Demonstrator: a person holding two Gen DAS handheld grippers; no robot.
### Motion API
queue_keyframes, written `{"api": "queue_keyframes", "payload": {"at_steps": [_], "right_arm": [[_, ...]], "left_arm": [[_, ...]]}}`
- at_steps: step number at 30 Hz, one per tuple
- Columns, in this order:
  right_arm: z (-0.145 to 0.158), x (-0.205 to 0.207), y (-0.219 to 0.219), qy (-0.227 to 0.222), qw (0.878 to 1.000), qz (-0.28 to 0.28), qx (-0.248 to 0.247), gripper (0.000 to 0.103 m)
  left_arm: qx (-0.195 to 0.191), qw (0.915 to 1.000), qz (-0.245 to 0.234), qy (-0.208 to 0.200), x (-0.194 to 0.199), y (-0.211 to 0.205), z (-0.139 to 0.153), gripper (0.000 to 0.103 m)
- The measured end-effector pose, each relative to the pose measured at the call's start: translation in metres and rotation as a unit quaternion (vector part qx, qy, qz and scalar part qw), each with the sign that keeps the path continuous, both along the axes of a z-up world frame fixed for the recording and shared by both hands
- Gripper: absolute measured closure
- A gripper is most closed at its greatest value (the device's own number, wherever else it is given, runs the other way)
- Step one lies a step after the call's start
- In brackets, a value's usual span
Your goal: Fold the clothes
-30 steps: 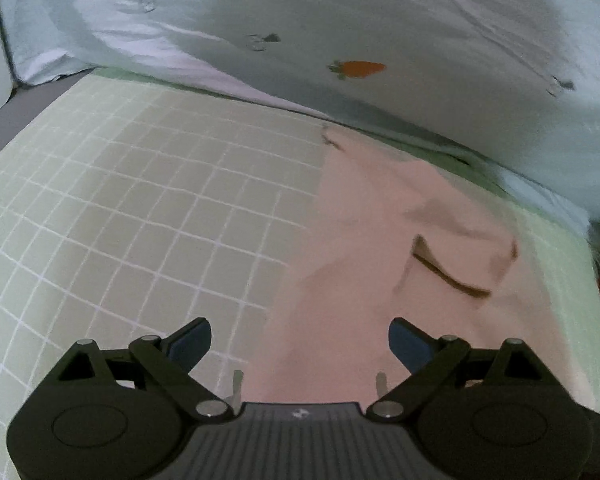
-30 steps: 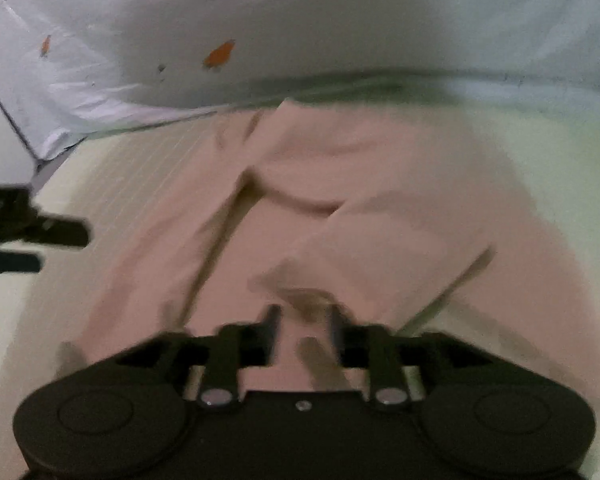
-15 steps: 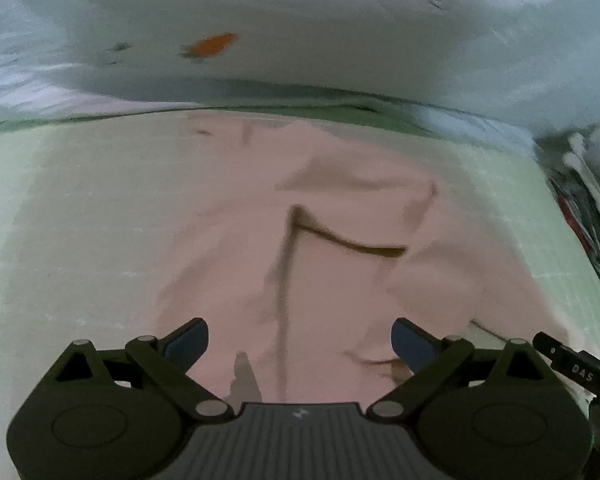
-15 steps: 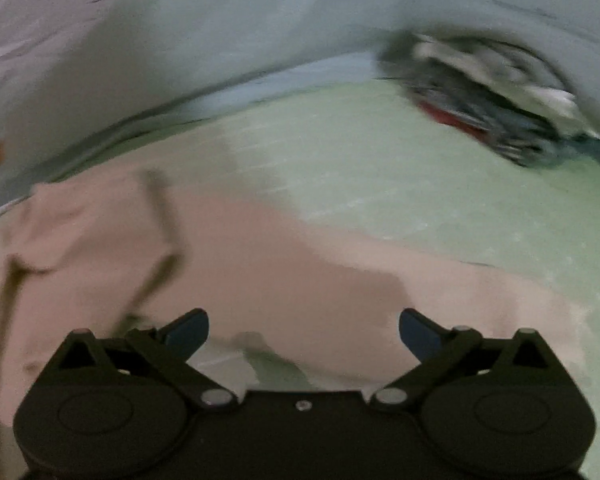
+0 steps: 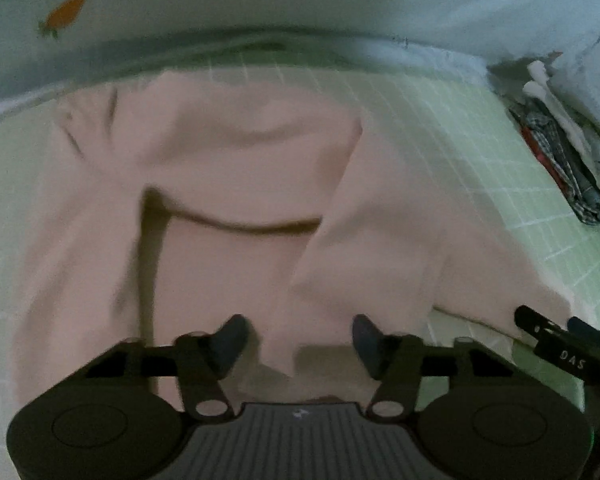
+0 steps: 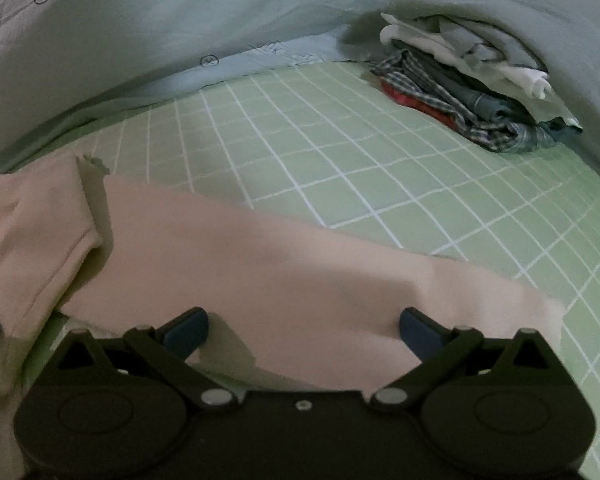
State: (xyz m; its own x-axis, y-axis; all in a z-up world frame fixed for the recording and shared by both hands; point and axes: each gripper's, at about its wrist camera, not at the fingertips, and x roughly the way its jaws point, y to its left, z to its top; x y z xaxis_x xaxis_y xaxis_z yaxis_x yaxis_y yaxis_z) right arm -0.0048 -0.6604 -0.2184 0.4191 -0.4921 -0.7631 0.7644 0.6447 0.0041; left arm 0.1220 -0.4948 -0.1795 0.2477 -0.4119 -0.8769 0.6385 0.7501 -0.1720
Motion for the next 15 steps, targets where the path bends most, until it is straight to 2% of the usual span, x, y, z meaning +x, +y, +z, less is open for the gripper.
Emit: {"api": "queue_keyframes", "payload": {"at_steps": [2, 4, 10, 15], "right_arm": [[0.000, 0.002, -0.001, 0.001, 1.000, 0.001, -0.001, 0.000], [0.000, 0.003, -0.001, 0.001, 1.000, 0.001, -0.002, 0.000], [0.003, 0.005, 0.003, 0.013, 1.000, -0.002, 0.008, 0.000], [0.006, 0.004, 0.019, 0.022, 0.999, 0.021, 0.013, 0.000]], "left_arm": [[0.008, 0.9999, 0.001, -0.009, 0.000, -0.001, 0.000, 0.088], [-0.002, 0.9998, 0.015, 0.008, 0.002, 0.005, 0.002, 0.098], [-0.040, 0.9977, 0.043, 0.034, -0.009, 0.032, 0.017, 0.101], [-0.063, 0.9950, 0.061, 0.049, -0.026, 0.055, 0.031, 0.101]]}}
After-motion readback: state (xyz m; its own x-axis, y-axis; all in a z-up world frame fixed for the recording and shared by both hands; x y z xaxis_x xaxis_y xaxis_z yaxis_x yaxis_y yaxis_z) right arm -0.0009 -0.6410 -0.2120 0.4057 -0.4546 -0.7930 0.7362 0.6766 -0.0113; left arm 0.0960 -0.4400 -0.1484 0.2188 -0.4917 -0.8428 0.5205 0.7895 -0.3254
